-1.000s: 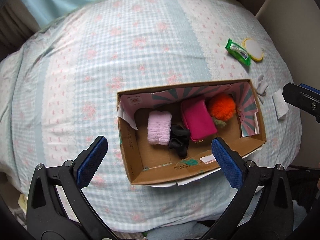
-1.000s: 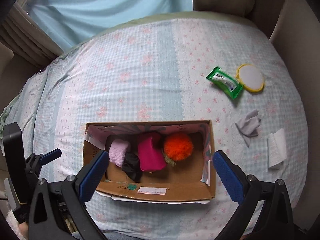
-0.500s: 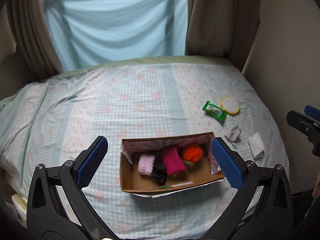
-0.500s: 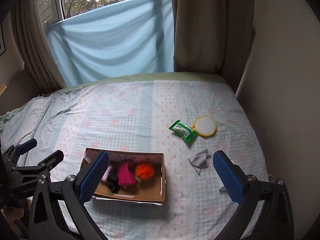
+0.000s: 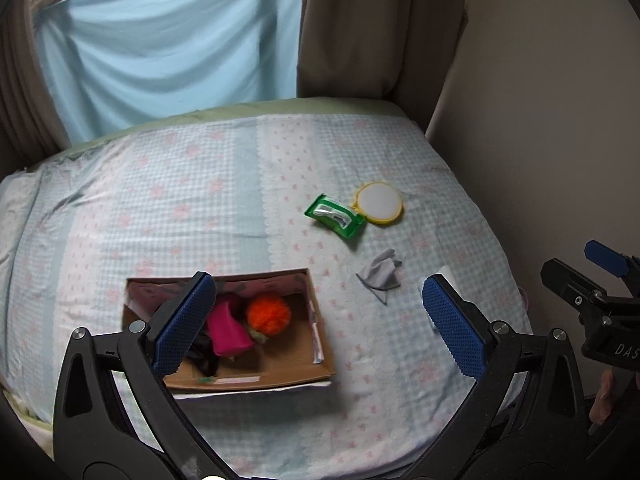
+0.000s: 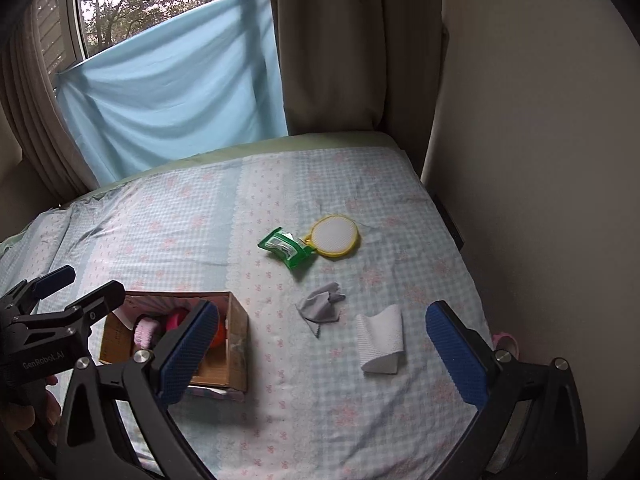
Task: Organize soft objects
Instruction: 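Move both tools toward the grey cloth and white mesh sponge, then grasp the grey cloth with the left tool while the right tool grasps the white sponge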
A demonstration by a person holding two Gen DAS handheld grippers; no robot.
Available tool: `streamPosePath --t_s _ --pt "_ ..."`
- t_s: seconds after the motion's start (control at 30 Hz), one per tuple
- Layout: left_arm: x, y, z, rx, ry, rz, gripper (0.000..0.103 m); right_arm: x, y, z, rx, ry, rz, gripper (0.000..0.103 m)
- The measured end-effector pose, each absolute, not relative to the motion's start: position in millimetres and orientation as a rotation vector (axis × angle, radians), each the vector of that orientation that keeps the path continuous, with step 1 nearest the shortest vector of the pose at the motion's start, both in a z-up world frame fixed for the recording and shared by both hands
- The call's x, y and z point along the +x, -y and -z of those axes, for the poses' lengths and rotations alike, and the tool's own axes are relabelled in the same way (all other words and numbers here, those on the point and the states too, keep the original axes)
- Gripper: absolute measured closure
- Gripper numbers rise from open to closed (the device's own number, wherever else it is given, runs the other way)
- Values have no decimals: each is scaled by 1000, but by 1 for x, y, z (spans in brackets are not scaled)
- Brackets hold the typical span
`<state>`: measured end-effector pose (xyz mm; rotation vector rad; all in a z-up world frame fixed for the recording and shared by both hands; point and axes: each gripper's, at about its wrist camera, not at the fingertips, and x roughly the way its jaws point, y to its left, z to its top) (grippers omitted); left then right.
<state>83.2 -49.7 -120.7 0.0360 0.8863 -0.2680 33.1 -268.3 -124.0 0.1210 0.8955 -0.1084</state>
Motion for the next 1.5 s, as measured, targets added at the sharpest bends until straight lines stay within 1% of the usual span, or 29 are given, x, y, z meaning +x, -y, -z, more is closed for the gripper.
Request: streamPosePath --t_s 0.13,0.33,0.63,0.8,0.97,1.1,1.2,1.23,1.27,1.3,1.33,1.37,1.4,1.47,1.5 --pt "102 99 153 20 -934 299 0 42 302 166 116 -941 116 0" --pt "137 157 216 27 -999 303 0 59 339 239 127 -1000 116 0" --pt "192 214 338 51 -1141 300 0 73 363 341 153 -1078 105 0" --pt "215 236 397 104 -1176 296 0 80 365 380 152 -1089 110 0" --pt "225 243 433 136 -1171 304 0 86 362 407 168 -1085 110 0" --pt "227 246 452 170 -1168 340 2 93 357 425 153 -1091 99 10" --pt "227 249 461 197 -1167 372 5 96 354 434 150 -1098 99 21" --pt "226 250 463 208 -1165 377 11 96 354 436 149 -1099 102 27" --pt "225 251 464 215 -1156 384 20 97 353 438 146 -1101 108 29" --pt "224 251 462 216 -1149 394 24 96 353 439 140 -1100 118 34" --pt "224 252 461 220 -1150 401 36 95 354 438 134 -1097 129 39" --pt "223 252 459 226 -1152 406 47 94 354 438 131 -1094 140 41" --pt "222 252 457 227 -1154 413 51 93 356 437 135 -1092 148 45" --pt "221 249 453 216 -1162 423 65 91 358 435 146 -1088 156 52" --pt "221 248 451 210 -1166 423 69 90 359 434 149 -1087 160 58"
